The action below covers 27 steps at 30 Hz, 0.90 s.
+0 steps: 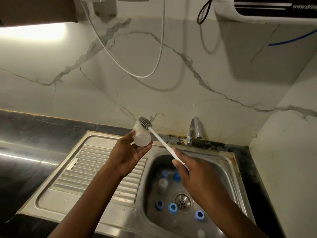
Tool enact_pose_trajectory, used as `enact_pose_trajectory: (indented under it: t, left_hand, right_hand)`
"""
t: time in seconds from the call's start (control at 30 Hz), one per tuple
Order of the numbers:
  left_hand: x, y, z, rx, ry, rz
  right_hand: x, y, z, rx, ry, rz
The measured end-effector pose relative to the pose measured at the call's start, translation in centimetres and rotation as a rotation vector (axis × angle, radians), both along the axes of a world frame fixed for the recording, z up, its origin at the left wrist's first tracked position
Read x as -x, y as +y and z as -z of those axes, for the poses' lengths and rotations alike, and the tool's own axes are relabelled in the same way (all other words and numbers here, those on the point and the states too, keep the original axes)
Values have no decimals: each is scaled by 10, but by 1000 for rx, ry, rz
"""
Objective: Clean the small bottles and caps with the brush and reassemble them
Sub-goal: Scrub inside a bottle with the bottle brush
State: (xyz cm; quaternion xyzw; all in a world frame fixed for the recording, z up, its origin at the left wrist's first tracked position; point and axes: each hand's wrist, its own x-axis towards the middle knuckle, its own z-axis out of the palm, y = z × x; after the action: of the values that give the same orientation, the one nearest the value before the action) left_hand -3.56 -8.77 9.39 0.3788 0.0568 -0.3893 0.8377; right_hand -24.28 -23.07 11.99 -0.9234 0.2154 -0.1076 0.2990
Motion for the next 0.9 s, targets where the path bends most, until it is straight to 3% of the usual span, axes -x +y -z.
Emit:
enact_pose_trajectory:
  t: [0.13,0.53,0.9]
  left_hand:
    - [0,-2,4,-188,-104,13]
    - [-8,-7,0,-67,-18,-150]
    - [32,-20,4,13,10,-23]
  right_hand:
    - [1,0,1,55,11,-23]
    - [31,10,17,-14,25,-25]
    - [14,-7,16,-17,-48,49]
